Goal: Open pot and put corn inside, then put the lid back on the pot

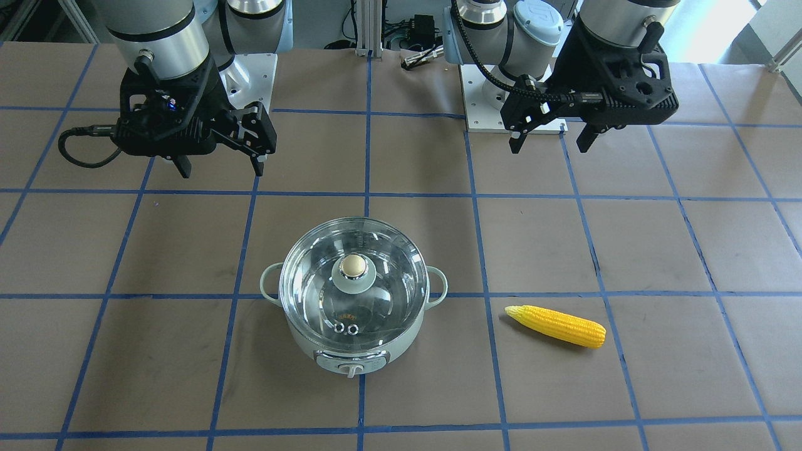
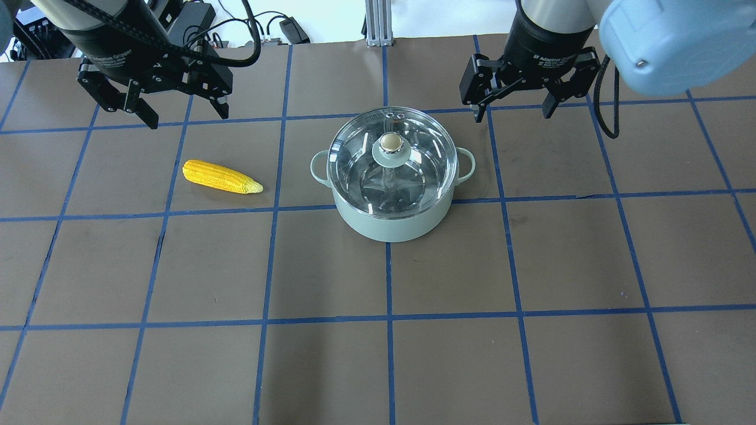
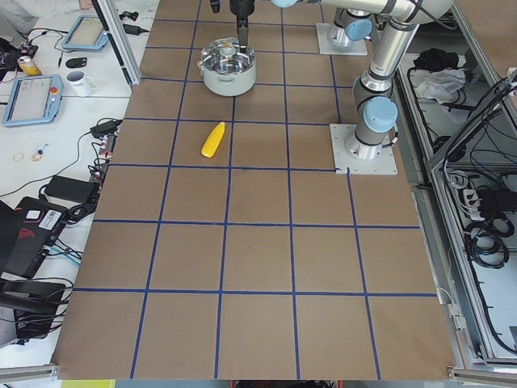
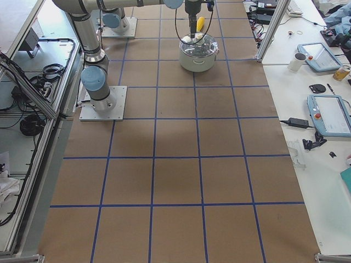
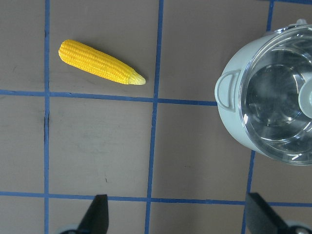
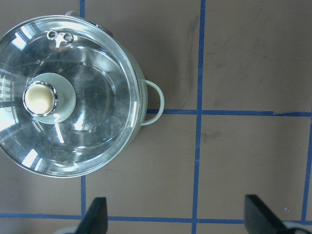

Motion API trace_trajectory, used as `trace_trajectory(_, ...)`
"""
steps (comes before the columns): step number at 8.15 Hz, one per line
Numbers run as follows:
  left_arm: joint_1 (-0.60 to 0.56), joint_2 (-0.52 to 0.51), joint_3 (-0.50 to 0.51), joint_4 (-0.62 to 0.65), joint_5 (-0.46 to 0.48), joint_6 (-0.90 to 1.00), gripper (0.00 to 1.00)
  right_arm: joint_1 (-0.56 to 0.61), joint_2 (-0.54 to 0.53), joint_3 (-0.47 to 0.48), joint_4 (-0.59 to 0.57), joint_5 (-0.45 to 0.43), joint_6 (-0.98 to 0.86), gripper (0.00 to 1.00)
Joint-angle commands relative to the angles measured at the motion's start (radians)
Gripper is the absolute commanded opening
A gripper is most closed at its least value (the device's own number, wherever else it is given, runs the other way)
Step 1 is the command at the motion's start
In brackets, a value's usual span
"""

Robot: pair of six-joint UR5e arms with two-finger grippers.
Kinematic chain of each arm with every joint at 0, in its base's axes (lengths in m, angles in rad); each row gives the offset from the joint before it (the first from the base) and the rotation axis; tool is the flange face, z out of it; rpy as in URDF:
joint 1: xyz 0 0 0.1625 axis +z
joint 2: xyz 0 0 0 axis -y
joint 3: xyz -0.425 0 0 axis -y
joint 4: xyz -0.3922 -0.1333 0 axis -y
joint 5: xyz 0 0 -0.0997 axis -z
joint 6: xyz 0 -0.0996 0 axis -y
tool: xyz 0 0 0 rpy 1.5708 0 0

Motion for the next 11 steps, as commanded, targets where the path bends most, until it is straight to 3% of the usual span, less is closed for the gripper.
trace_trajectory(1,0.001,0.0,0.0,0.001,0.002,-0.001,1.0,0.001,0.0,0.001,-0.007,0.009,-0.003,1.0)
trace_trajectory(3,0.02,0.001,0.002,0.012,0.001,0.0,1.0,0.001,0.008,-0.008,-0.011,0.015,0.011,1.0)
trace_trajectory(5,0.134,-0.005,0.0,0.035,-0.016,-0.024,1.0,0.018,0.072,-0.043,-0.055,0.008,0.093,1.0)
trace_trajectory(7,0.234,-0.035,-0.012,0.198,-0.016,-0.067,1.0,0.074,0.144,-0.062,-0.151,0.011,0.211,1.0)
trace_trajectory(9,0.234,-0.068,-0.016,0.246,-0.001,-0.453,1.0,0.158,0.254,-0.07,-0.315,0.009,0.366,1.0)
trace_trajectory(11,0.234,-0.121,-0.018,0.246,-0.003,-0.672,1.0,0.198,0.322,-0.067,-0.328,0.009,0.412,1.0)
